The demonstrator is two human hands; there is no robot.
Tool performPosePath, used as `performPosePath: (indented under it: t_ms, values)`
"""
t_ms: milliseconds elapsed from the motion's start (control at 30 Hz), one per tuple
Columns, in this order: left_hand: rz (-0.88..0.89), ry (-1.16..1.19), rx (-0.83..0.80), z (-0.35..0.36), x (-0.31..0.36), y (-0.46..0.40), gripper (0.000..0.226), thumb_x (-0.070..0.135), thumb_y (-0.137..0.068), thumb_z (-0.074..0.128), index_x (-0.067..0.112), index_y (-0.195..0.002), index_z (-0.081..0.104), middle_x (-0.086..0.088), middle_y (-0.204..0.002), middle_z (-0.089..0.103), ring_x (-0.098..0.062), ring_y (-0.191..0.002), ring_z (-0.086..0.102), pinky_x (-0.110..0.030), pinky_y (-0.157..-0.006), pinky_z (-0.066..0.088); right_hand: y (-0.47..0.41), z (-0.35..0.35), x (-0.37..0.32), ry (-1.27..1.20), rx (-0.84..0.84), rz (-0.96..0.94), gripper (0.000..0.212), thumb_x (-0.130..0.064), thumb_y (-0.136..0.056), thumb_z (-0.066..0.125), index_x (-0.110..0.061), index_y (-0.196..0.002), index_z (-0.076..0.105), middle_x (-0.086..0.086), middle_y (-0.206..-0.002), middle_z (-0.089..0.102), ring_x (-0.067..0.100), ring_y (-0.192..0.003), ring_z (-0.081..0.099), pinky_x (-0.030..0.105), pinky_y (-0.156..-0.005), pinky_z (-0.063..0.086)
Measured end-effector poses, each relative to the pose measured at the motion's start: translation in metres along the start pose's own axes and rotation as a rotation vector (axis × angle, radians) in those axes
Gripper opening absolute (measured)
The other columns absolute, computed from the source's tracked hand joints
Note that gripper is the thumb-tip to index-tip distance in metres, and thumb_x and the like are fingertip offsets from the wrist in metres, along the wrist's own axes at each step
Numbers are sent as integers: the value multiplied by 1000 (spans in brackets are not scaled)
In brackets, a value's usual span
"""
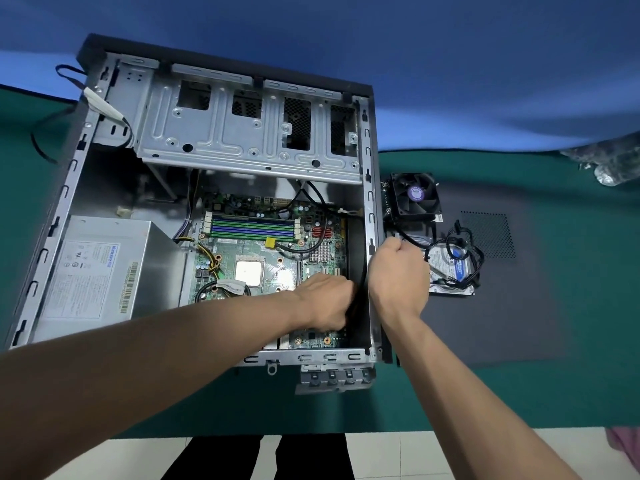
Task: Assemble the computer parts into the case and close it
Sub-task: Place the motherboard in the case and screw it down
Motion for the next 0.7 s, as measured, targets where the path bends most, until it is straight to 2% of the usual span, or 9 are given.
performPosePath:
  t_ms: [67, 167, 233, 433, 500, 600, 667, 700]
  values:
    - [29, -16, -19, 0, 1, -1, 20, 0, -74, 55, 7, -58, 47, -3, -54, 42, -15, -49, 46, -20, -49, 35, 0, 1, 1, 11, -1, 4, 35, -22, -96, 30, -17, -65, 45, -1, -64, 44, 21, -62, 44, 31, -57, 28]
    - [55, -31, -51, -2, 1, -4, 10, 0, -75, 55, 3, -66, 54, -1, -52, 42, -8, -44, 41, -15, -41, 28, -2, 3, 2, 24, -7, 9, 35, -22, -96, 30, -15, -67, 48, -3, -63, 43, 14, -58, 41, 29, -51, 26]
    - [58, -32, -60, -2, 1, -5, 4, 0, -75, 55, 1, -72, 58, 0, -53, 43, -7, -45, 41, -14, -40, 27, -3, 3, 2, 18, -7, 11, 34, -22, -96, 30, -14, -70, 50, -2, -64, 45, 15, -59, 43, 29, -53, 28]
    - [43, 9, -59, -5, 1, -5, 7, 2, -79, 58, 5, -73, 56, 0, -60, 44, -8, -48, 39, -14, -41, 27, -3, 3, 3, 21, -14, 33, 32, -23, -97, 30, -13, -73, 49, -4, -62, 42, 16, -59, 41, 31, -60, 30]
    - [55, 24, -46, -7, 3, -4, 18, 6, -79, 61, 11, -66, 50, 1, -60, 44, -10, -48, 39, -16, -40, 26, -4, 1, 1, 29, -11, 37, 34, -23, -96, 30, -11, -75, 53, 0, -67, 47, 20, -63, 43, 31, -63, 31]
    - [70, 92, -32, -14, 4, 1, 31, 4, -77, 58, 21, -59, 40, 2, -59, 44, -14, -52, 44, -21, -42, 31, -4, -1, -4, 41, 8, 20, 40, -23, -97, 30, -5, -90, 64, 13, -87, 62, 26, -74, 44, 31, -67, 31]
    - [13, 150, -13, -22, -5, 6, 25, -1, -75, 52, 18, -59, 47, -1, -60, 51, -23, -60, 56, -27, -46, 43, -2, -1, -5, 42, 17, 29, 42, -24, -98, 30, -2, -94, 65, 17, -99, 67, 26, -76, 43, 32, -67, 31]
    - [-24, 187, 17, -27, -12, 9, 21, -2, -75, 51, 14, -63, 53, -3, -64, 56, -25, -68, 61, -30, -53, 50, -2, -1, -4, 43, 18, 31, 42, -24, -98, 30, -1, -95, 66, 18, -101, 67, 26, -75, 43, 31, -67, 30]
Point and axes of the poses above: each hand's wrist, its own y-axis away from the middle knuckle, its own z-axis out of the palm, x = y × z, the point moved 7 cm from there along -y, towards the middle knuckle
